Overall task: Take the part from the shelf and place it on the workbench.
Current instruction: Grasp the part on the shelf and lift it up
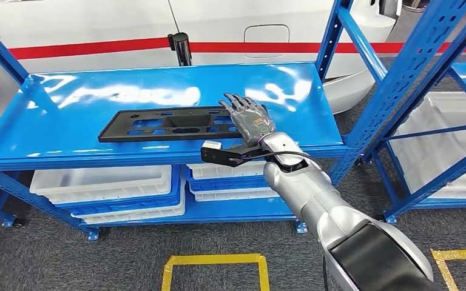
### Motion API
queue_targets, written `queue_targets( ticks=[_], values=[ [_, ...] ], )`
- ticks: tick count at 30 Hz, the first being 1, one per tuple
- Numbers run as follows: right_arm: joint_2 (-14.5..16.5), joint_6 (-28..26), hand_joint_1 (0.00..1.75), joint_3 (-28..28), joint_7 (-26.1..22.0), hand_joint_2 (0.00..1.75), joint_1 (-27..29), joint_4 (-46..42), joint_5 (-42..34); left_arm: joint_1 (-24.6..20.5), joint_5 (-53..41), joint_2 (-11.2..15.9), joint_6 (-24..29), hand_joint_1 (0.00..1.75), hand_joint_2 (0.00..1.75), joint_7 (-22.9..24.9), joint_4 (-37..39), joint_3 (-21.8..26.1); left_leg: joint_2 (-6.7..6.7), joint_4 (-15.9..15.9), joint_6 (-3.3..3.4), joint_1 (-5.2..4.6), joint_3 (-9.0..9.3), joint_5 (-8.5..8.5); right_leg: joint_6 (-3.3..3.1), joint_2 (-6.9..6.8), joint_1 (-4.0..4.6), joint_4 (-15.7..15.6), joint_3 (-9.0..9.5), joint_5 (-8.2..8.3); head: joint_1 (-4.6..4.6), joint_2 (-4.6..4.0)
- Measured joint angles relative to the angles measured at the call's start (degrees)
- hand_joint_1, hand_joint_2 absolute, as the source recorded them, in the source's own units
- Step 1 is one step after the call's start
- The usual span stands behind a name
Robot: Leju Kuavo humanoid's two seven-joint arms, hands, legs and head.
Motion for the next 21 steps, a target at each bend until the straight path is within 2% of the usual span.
queue_targets(
  ticks=[2, 3, 5, 6, 7, 8, 10, 11, 12, 14, 17, 18, 19, 21],
  values=[
    [-0.1, 0.0, 0.00, 0.0, 0.1, 1.75, -0.1, -0.1, 0.1, 0.0, -0.1, -0.2, 0.0, 0.00, 0.00, 0.0, 0.0, 0.0, 0.29, -1.8, -0.20, 0.42, 1.16, 0.38, 0.26, -0.51, 0.28, 1.0, -0.57, -0.59, 0.00, 0.00],
    [-0.1, -0.1, 0.00, 0.0, 0.1, 1.75, -0.3, -0.1, 0.1, 0.0, -0.2, -0.2, 0.0, 0.00, 0.00, 0.0, 0.0, 0.0, 0.42, -2.7, -0.36, 0.68, 1.79, 0.60, 0.30, -0.83, 0.33, 3.3, -1.85, -1.52, 0.06, 0.00],
    [-0.4, -0.1, 0.00, -0.1, 0.1, 1.75, -0.4, -0.1, 0.1, 0.0, -0.4, -0.3, -0.1, 0.00, 0.00, 0.0, 0.0, 0.0, 0.48, -3.3, -0.62, 0.95, 2.34, 0.59, 0.41, -1.28, -0.23, 11.5, -6.48, -4.15, 0.19, 0.00],
    [-0.5, 0.0, 0.00, -0.1, 0.1, 1.75, -0.3, 0.0, 0.1, 0.0, -0.4, -0.3, -0.1, 0.00, 0.00, 0.0, 0.0, 0.0, 0.48, -3.3, -0.83, 1.04, 2.44, 0.44, 0.70, -1.38, -0.64, 15.2, -8.84, -5.01, 0.21, 0.00],
    [-0.7, 0.0, 0.00, -0.1, 0.1, 1.75, -0.1, 0.0, 0.1, 0.0, -0.4, -0.4, -0.2, 0.00, 0.00, 0.0, 0.0, 0.0, 0.47, -3.3, -1.12, 1.19, 2.60, 0.22, 1.25, -1.49, -1.05, 16.9, -10.29, -5.03, 0.21, 0.00],
    [-0.8, 0.0, 0.00, -0.1, 0.2, 1.75, 0.0, 0.1, 0.1, 0.0, -0.4, -0.4, -0.2, 0.00, 0.00, 0.0, 0.1, 0.0, 0.46, -3.2, -1.50, 1.38, 2.80, -0.04, 2.02, -1.64, -1.48, 16.2, -10.53, -4.09, 0.21, 0.00],
    [-0.9, 0.0, 0.00, -0.1, 0.2, 1.75, 0.1, 0.1, 0.1, 0.0, -0.4, -0.4, -0.2, 0.00, 0.00, 0.0, 0.1, 0.0, 0.46, -2.8, -2.60, 1.85, 3.27, -0.78, 3.84, -2.29, -2.38, 9.2, -7.94, -0.42, 0.25, 0.00],
    [-1.0, 0.0, 0.00, 0.0, 0.2, 1.75, 0.1, 0.1, 0.1, 0.0, -0.5, -0.4, -0.2, 0.00, 0.00, 0.0, 0.1, 0.0, 0.47, -2.3, -3.28, 1.91, 3.34, -1.35, 4.39, -2.74, -2.68, 5.3, -6.22, 1.29, 0.37, 0.00],
    [-1.0, 0.0, 0.00, 0.0, 0.2, 1.75, 0.1, 0.1, 0.1, 0.0, -0.5, -0.4, -0.2, 0.00, 0.00, -0.1, 0.1, 0.0, 0.49, -1.8, -3.90, 1.93, 3.37, -1.88, 4.47, -3.05, -2.86, 2.6, -4.95, 2.39, 0.42, 0.00],
    [-1.0, 0.0, 0.00, 0.0, 0.3, 1.75, 0.1, 0.1, 0.1, 0.0, -0.5, -0.4, -0.1, 0.00, 0.00, -0.1, 0.2, 0.0, 0.62, -1.2, -4.76, 1.96, 3.38, -2.58, 3.65, -3.17, -2.69, 1.1, -4.14, 2.83, 0.38, 0.00],
    [-0.9, 0.0, 0.00, -0.1, 0.3, 1.75, 0.1, 0.1, 0.1, 0.0, -0.5, -0.4, 0.1, 0.00, 0.00, -0.2, 0.2, 0.0, 0.75, -0.3, -5.38, 2.57, 3.27, -3.49, 2.36, -2.57, -2.89, 1.1, -3.88, 2.78, 0.13, 0.00],
    [-0.9, 0.0, 0.00, -0.1, 0.3, 1.75, 0.1, 0.1, 0.1, 0.0, -0.5, -0.4, 0.2, 0.00, 0.00, -0.4, 0.2, 0.0, 0.70, 1.6, -5.57, 2.70, 2.47, -4.65, 2.02, -2.42, -2.98, 1.0, -3.66, 2.73, 0.07, 0.00],
    [-0.8, 0.0, 0.00, -0.1, 0.3, 1.75, 0.1, 0.1, 0.1, 0.0, -0.5, -0.4, 0.2, 0.00, 0.00, -0.6, 0.2, 0.0, 0.60, 4.9, -5.75, 2.76, 0.93, -6.34, 1.71, -2.32, -2.92, 1.0, -3.44, 2.61, -0.02, 0.00],
    [-0.8, 0.0, 0.00, -0.1, 0.3, 1.75, 0.2, 0.1, 0.1, 0.0, -0.5, -0.4, 0.2, 0.00, 0.00, -0.9, 0.2, 0.0, 0.47, 12.8, -5.95, 2.73, -3.28, -9.57, 1.26, -2.17, -2.60, 1.0, -3.16, 2.29, -0.13, 0.00]
  ],
)
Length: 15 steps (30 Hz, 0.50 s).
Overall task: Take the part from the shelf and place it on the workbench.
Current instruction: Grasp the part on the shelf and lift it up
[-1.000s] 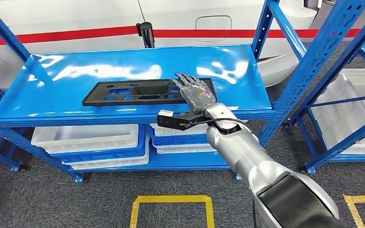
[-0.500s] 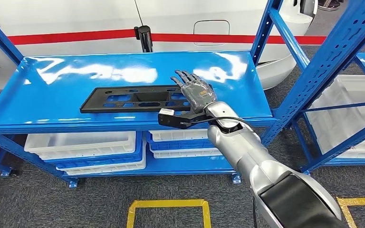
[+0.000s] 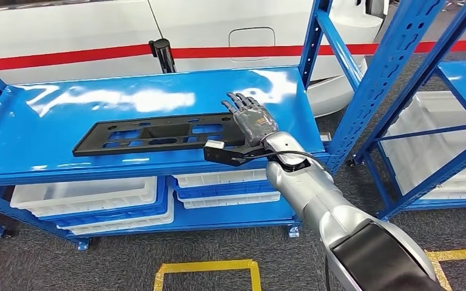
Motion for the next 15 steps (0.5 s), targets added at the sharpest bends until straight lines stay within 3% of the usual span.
queue_targets(
  ticks=[1, 2, 3, 5, 6, 7, 10, 12, 14, 15],
  values=[
    [0.0, 0.0, 0.00, 0.0, 0.0, 1.75, 0.1, 0.0, 0.0, 0.0, 0.0, 0.0, 0.0, 0.00, 0.00, -0.1, 0.0, 0.0, -0.03, 2.8, 0.02, 0.00, -1.80, -0.63, -0.16, 0.11, 0.18, 0.0, 0.14, -0.12, -0.02, 0.00],
    [0.0, 0.0, 0.00, 0.0, 0.0, 1.75, 0.2, 0.0, 0.0, 0.1, 0.0, 0.0, 0.0, 0.00, 0.00, -0.3, 0.0, 0.0, -0.04, 3.3, 0.19, -0.01, -2.55, 0.07, -0.29, 0.26, 0.34, 0.0, 0.33, -0.23, -0.02, 0.00],
    [0.0, 0.0, 0.40, 0.0, -0.1, 1.75, 0.2, 0.0, 0.0, 0.1, 0.0, 0.0, 0.0, 0.00, 0.00, -0.7, 0.0, 0.0, -0.04, 1.8, 0.48, -0.03, -2.29, 1.73, -0.37, 0.43, 0.47, 0.0, 0.58, -0.36, -0.03, 0.00],
    [0.0, 0.0, 1.26, 0.0, -0.5, 1.75, 0.3, 0.0, -0.2, 0.1, 0.0, 0.0, 0.3, 0.00, 0.00, -2.3, 0.0, 0.0, -0.10, -6.1, 1.36, -0.19, 0.97, 6.37, -0.37, 0.74, 0.65, 0.0, 1.21, -0.66, -0.02, 0.00],
    [0.0, 0.0, 1.67, 0.0, -0.8, 1.75, 0.2, 0.0, -0.3, 0.1, 0.1, 0.1, 0.5, 0.00, 0.00, -3.2, 0.0, 0.0, -0.08, -9.5, 1.73, -0.40, 2.55, 7.81, -0.23, 0.86, 0.84, -0.1, 1.40, -0.80, 0.01, 0.00],
    [-0.1, 0.0, 1.65, 0.0, -1.2, 1.75, 0.2, 0.0, -0.6, 0.0, 0.2, 0.1, 0.8, 0.00, 0.00, -4.3, 0.0, 0.1, -0.07, -11.8, 2.04, -0.65, 3.59, 8.54, -0.04, 0.92, 0.94, -0.1, 1.50, -0.90, 0.01, 0.00],
    [-0.5, -0.2, 1.58, -0.2, -2.5, 1.75, 0.2, -0.2, -1.3, -0.1, 1.5, 0.0, 2.0, 0.00, 0.00, -8.7, 0.0, 0.7, 0.00, -13.0, 2.63, -1.13, 4.05, 8.77, 0.96, 0.89, 0.98, -0.4, 1.48, -0.96, -0.01, 0.00],
    [-1.0, -0.5, 1.58, -0.6, -3.4, 1.75, 0.0, -0.4, -1.8, -0.1, 2.6, -0.1, 2.9, 0.00, 0.87, -12.0, 0.0, 1.5, 0.03, -14.1, 3.31, -1.09, 4.55, 9.42, 1.23, 0.61, 1.08, 1.1, 0.62, -1.87, 0.17, 0.00],
    [-1.6, -0.8, 1.59, -0.9, -4.2, 1.75, -0.3, -0.5, -2.3, -0.1, 3.1, -0.2, 4.7, 0.00, 1.75, -14.8, 0.0, 2.3, 0.03, -14.8, 3.85, -1.14, 4.80, 9.86, 0.72, 0.38, 1.08, 7.3, -2.50, -4.73, 0.32, 0.00],
    [-1.8, -0.9, 1.59, -1.0, -4.6, 1.75, -0.4, -0.6, -2.5, -0.2, 3.1, -0.2, 6.1, 0.00, 1.75, -15.9, 0.0, 2.7, 0.01, -14.8, 4.00, -1.23, 4.76, 9.90, 0.51, 0.37, 1.04, 11.6, -4.68, -6.40, 0.34, 0.00]
  ],
)
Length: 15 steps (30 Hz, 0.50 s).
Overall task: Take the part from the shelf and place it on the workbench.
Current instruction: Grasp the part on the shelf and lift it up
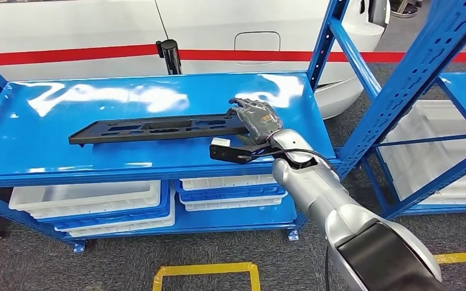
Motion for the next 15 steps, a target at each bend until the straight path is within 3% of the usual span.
queue_targets(
  ticks=[2, 3, 4, 6, 8, 12, 13, 15],
  values=[
    [-0.5, -0.1, 1.59, 0.0, -0.5, 1.75, 0.1, 0.0, -0.3, 0.0, -0.2, -0.1, 2.5, 0.00, 1.75, -1.2, 0.0, 0.5, -0.12, 0.0, 0.01, -0.13, -0.03, -0.04, 0.34, 0.00, -0.06, 5.1, -2.78, -1.36, 0.01, 0.00],
    [-0.7, -0.1, 1.58, 0.0, -0.6, 1.75, 0.1, 0.0, -0.4, 0.0, -0.2, -0.1, 3.2, 0.00, 1.75, -1.4, 0.0, 0.6, -0.19, 0.1, -0.01, -0.17, -0.01, -0.06, 0.73, -0.01, -0.06, 4.9, -2.78, -0.88, 0.01, 0.00],
    [-0.8, -0.1, 1.55, -0.1, -0.6, 1.75, 0.0, 0.0, -0.4, 0.0, -0.2, -0.1, 3.6, 0.00, 1.75, -1.4, 0.0, 0.7, -0.26, 0.1, -0.08, -0.19, 0.03, -0.10, 1.18, -0.04, -0.06, 2.1, -1.53, 0.44, 0.01, 0.00],
    [-0.9, -0.2, 1.50, -0.2, -0.6, 1.75, -0.3, 0.0, -0.5, 0.0, -0.4, -0.2, 3.8, 0.00, 1.75, -1.5, 0.0, 0.8, -0.38, 0.4, -0.46, -0.40, 0.00, -0.35, 1.53, -0.33, 0.02, -6.6, 2.82, 3.71, 0.02, 0.00],
    [-0.9, -0.2, 1.51, -0.3, -0.7, 1.75, -0.6, -0.1, -0.6, 0.0, -0.6, -0.3, 4.1, 0.00, 1.75, -1.5, 0.0, 0.8, -0.46, 0.8, -1.05, -0.69, -0.13, -0.67, 1.07, -0.57, 0.14, -12.2, 5.57, 5.76, -0.10, 0.00],
    [-0.9, -0.5, 1.52, -0.5, -1.0, 1.75, -0.9, -0.1, -0.7, 0.0, -1.2, -0.4, 4.9, 0.00, 1.75, -1.4, 0.0, 0.8, -0.47, 2.2, -2.24, -0.25, -0.66, -1.77, -0.18, -0.51, -0.40, -12.7, 5.94, 6.28, -0.29, 0.00],
    [-0.9, -0.6, 1.53, -0.5, -1.0, 1.75, -1.0, -0.1, -0.8, 0.0, -1.3, -0.4, 5.1, 0.00, 1.75, -1.4, 0.0, 0.8, -0.47, 4.4, -2.61, -0.07, -1.56, -3.18, -0.50, -0.49, -0.66, -12.8, 6.12, 6.31, -0.40, 0.00],
    [-0.9, -0.8, 1.54, -0.5, -1.2, 1.75, -1.1, -0.1, -1.1, 0.0, -1.3, -0.4, 5.4, 0.00, 1.75, -1.5, 0.0, 0.8, -0.47, 11.9, -3.29, 0.21, -4.91, -7.06, -0.89, -0.48, -0.66, -12.8, 6.30, 6.18, -0.58, 0.00]
  ],
)
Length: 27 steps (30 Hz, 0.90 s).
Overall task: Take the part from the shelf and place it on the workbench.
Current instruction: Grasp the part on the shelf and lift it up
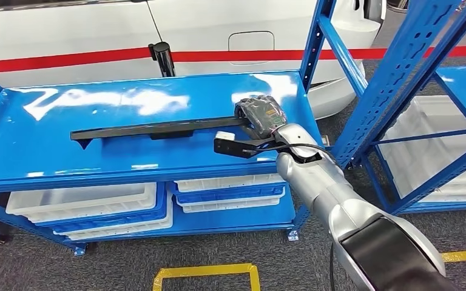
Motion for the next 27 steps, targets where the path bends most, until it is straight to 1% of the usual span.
queue_targets(
  ticks=[1, 2, 3, 4, 5, 6, 7, 8, 10, 11, 13, 15, 18, 21, 23, 27],
  values=[
    [0.0, -0.1, 1.54, 0.0, -0.1, 1.75, 0.0, 0.0, -0.2, 0.0, -0.1, 0.0, 0.1, 0.00, 1.75, 0.0, 0.0, 0.0, 0.00, 3.6, -0.25, 0.12, -1.75, -1.39, -0.04, 0.01, 0.03, 0.0, 0.03, -0.04, -0.01, 0.00],
    [-0.1, -0.2, 1.56, 0.0, -0.2, 1.75, 0.0, 0.0, -0.3, 0.0, -0.2, 0.0, 0.3, 0.00, 1.75, 0.0, 0.0, 0.0, 0.01, 5.6, -0.41, 0.24, -2.83, -1.74, -0.05, 0.05, 0.04, 0.0, 0.08, -0.07, -0.02, 0.00],
    [-0.2, -0.2, 1.58, 0.0, -0.3, 1.75, 0.0, 0.0, -0.4, 0.0, -0.3, 0.0, 0.4, 0.00, 1.75, 0.0, 0.0, 0.0, 0.02, 5.3, -0.48, 0.37, -2.84, -0.93, -0.07, 0.12, 0.04, 0.0, 0.17, -0.11, -0.03, 0.00],
    [-0.2, -0.2, 1.61, -0.1, -0.4, 1.75, 0.0, 0.0, -0.6, 0.0, -0.4, 0.1, 0.7, 0.00, 1.75, 0.0, 0.0, 0.0, 0.03, 2.8, -0.46, 0.50, -1.71, 0.88, -0.04, 0.22, 0.01, 0.0, 0.32, -0.19, -0.04, 0.00],
    [-0.3, -0.3, 1.62, -0.2, -0.5, 1.75, -0.1, 0.0, -0.8, 0.0, -0.5, 0.2, 0.9, 0.00, 1.75, -0.1, 0.0, 0.0, 0.03, -1.4, -0.37, 0.63, 0.23, 3.21, 0.05, 0.34, -0.01, 0.0, 0.50, -0.29, -0.05, 0.00],
    [-0.3, -0.4, 1.63, -0.3, -0.7, 1.75, -0.3, 0.0, -1.0, 0.0, -0.5, 0.2, 1.2, 0.00, 1.75, -0.1, 0.0, 0.0, 0.01, -5.4, -0.27, 0.67, 2.20, 4.82, 0.21, 0.44, 0.05, 0.0, 0.62, -0.40, -0.03, 0.00],
    [-0.4, -0.6, 1.64, -0.4, -1.0, 1.75, -0.5, 0.0, -1.3, 0.0, -0.6, 0.3, 1.3, 0.00, 1.75, -0.2, 0.0, 0.0, -0.02, -8.5, -0.11, 0.59, 3.66, 5.88, 0.43, 0.51, 0.23, 0.0, 0.62, -0.50, -0.01, 0.00],
    [-0.6, -0.8, 1.64, -0.6, -1.5, 1.75, -0.7, -0.1, -1.8, 0.0, -0.6, 0.2, 1.4, 0.00, 1.75, -0.3, 0.0, 0.1, -0.06, -10.2, -0.04, 0.51, 4.45, 6.26, 0.57, 0.55, 0.58, 0.1, 0.53, -0.62, 0.04, 0.00],
    [-1.2, -1.3, 1.64, -1.0, -2.9, 1.75, -0.9, -0.6, -3.1, 0.0, -0.5, 0.1, 1.3, 0.00, 1.75, -0.3, 0.0, 0.2, -0.16, -10.8, 0.04, 0.09, 4.50, 6.25, 0.71, 0.56, 1.13, 0.3, 0.32, -0.72, 0.13, 0.00],
    [-1.5, -1.3, 1.64, -1.3, -3.5, 1.75, -0.9, -1.0, -3.7, 0.0, -0.4, 0.1, 1.2, 0.00, 1.75, -0.2, 0.0, 0.3, -0.22, -10.8, 0.04, -0.11, 4.47, 6.33, 0.73, 0.52, 1.24, 0.3, 0.27, -0.74, 0.15, 0.00],
    [-2.1, -1.3, 1.64, -1.8, -4.1, 1.75, -0.9, -1.8, -4.4, 0.0, -0.2, 0.1, 1.0, 0.00, 1.75, -0.2, 0.0, 0.6, -0.36, -10.8, 0.31, -0.67, 4.34, 6.38, 1.01, 0.37, 1.07, 0.2, 0.22, -0.65, 0.13, 0.00],
    [-2.4, -1.3, 1.64, -2.1, -4.3, 1.75, -1.0, -2.4, -4.7, 0.0, 0.0, 0.2, 0.9, 0.00, 1.75, -0.1, 0.0, 0.7, -0.41, -10.8, 0.69, -1.00, 4.23, 6.40, 1.29, 0.28, 0.87, 0.0, 0.19, -0.56, 0.11, 0.00],
    [-2.9, -1.7, 1.64, -2.4, -5.1, 1.75, -1.0, -3.7, -5.6, 0.0, -0.1, 0.2, 0.9, 0.00, 1.75, 1.2, 0.0, 0.9, -0.41, -10.8, 0.98, -1.14, 4.11, 6.45, 1.57, 0.27, 0.73, -0.2, 0.18, -0.39, 0.13, 0.00],
    [-4.0, -2.0, 1.64, -3.1, -5.6, 1.75, -0.8, -7.4, -7.5, 0.0, -0.9, 0.2, -0.4, 0.00, 1.75, 4.7, 0.1, 0.9, -0.44, -10.8, 1.18, -1.22, 3.99, 6.56, 1.76, 0.25, 0.62, -0.4, 0.13, -0.26, 0.13, 0.00],
    [-5.1, -1.9, 1.64, -3.5, -4.6, 1.75, -0.1, -11.0, -8.2, 0.0, -1.4, 0.3, -1.8, 0.00, 1.75, 6.5, 0.1, 0.8, -0.49, -10.8, 1.24, -1.24, 3.95, 6.58, 1.80, 0.20, 0.60, -0.4, 0.12, -0.24, 0.12, 0.00],
    [-7.0, -0.9, 1.64, -3.8, -1.6, 1.75, 1.7, -17.8, -7.7, 0.0, -2.6, 0.3, -3.5, 0.00, 1.75, 7.8, 0.1, 0.6, -0.51, -10.8, 1.26, -1.26, 3.93, 6.59, 1.88, 0.18, 0.59, -0.4, 0.11, -0.19, 0.12, 0.00]
  ],
)
